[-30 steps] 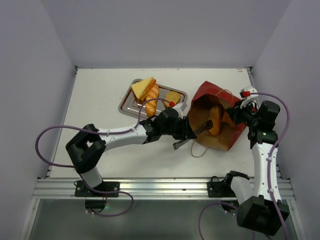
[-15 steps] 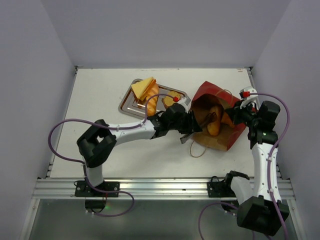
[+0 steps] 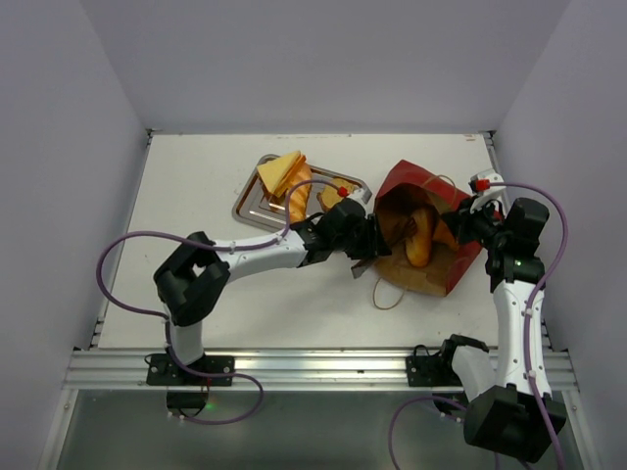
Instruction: Take the fake bread out of the paper bag
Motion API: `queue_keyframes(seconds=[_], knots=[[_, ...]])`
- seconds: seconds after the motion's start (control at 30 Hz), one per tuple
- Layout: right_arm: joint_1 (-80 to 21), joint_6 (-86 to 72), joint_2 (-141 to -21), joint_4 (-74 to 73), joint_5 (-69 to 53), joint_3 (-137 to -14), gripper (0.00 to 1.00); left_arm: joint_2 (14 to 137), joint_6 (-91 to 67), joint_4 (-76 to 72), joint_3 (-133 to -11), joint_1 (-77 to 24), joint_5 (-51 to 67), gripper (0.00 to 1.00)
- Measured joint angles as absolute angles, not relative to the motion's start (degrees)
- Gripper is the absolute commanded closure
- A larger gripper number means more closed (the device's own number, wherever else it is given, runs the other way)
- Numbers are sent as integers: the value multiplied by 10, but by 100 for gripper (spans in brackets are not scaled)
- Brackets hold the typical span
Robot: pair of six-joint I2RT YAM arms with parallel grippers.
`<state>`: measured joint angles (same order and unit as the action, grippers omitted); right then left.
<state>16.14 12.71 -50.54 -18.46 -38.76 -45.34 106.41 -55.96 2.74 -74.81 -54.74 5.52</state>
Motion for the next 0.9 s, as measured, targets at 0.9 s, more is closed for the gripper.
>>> queue_keyframes(seconds=[0.9], knots=[[161, 127, -505, -184, -388, -453, 98, 1110, -590, -10, -754, -547, 113, 55]])
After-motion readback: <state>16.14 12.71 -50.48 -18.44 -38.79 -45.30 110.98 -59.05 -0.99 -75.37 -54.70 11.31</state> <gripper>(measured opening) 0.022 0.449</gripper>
